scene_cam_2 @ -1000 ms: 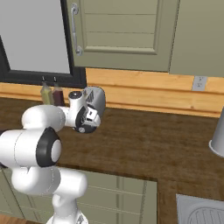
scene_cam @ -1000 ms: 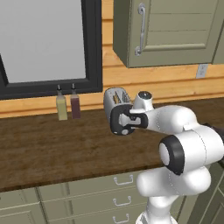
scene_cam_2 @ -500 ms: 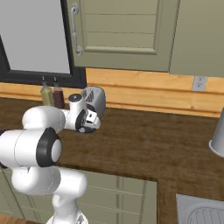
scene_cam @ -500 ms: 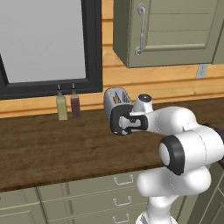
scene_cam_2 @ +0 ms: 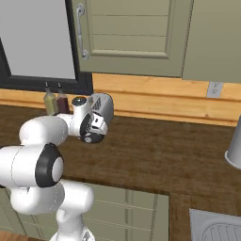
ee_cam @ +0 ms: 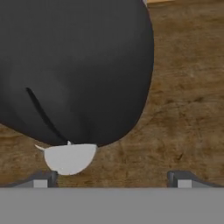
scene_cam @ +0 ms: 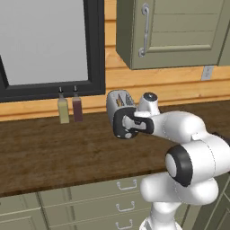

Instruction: Start the toaster. Once the lever pops up, take the bread to the plate on the dining counter.

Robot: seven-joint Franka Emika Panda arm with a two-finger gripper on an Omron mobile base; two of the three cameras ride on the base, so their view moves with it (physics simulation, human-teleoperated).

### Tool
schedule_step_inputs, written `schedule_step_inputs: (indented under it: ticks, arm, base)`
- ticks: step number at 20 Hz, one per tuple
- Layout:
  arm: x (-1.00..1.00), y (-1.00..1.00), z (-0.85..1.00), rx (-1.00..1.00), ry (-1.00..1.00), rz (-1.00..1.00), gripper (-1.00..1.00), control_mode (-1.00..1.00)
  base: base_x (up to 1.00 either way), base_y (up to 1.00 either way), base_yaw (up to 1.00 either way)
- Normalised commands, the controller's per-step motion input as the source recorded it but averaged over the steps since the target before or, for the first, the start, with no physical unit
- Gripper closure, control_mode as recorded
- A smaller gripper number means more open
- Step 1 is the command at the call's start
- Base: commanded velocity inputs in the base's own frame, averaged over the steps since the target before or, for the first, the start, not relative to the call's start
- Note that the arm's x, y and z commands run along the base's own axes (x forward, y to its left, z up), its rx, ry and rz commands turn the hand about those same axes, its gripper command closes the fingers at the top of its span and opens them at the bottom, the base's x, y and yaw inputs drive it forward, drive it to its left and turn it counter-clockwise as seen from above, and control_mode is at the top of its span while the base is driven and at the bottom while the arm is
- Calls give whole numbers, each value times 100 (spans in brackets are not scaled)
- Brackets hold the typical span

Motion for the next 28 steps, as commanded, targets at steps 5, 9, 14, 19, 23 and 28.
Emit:
schedule_step_inputs:
  ticks: [5, 9, 14, 19, 23, 28]
  arm:
    - [-13, 16, 72, 0, -13, 0, -100, -100]
    - [-4, 16, 74, 0, -17, 0, -100, -100]
    - [0, 36, 69, 0, -9, 0, -100, -100]
    - [1, 22, 39, -1, -7, 0, -100, -100]
    - [19, 1, 8, -1, -5, 0, -100, -100]
    - [54, 0, 0, -1, 0, 0, -100, -100]
  base:
    - [0, 0, 0]
    - [0, 0, 0]
    - [0, 0, 0]
    - [0, 0, 0]
    - [0, 0, 0]
    - [0, 0, 0]
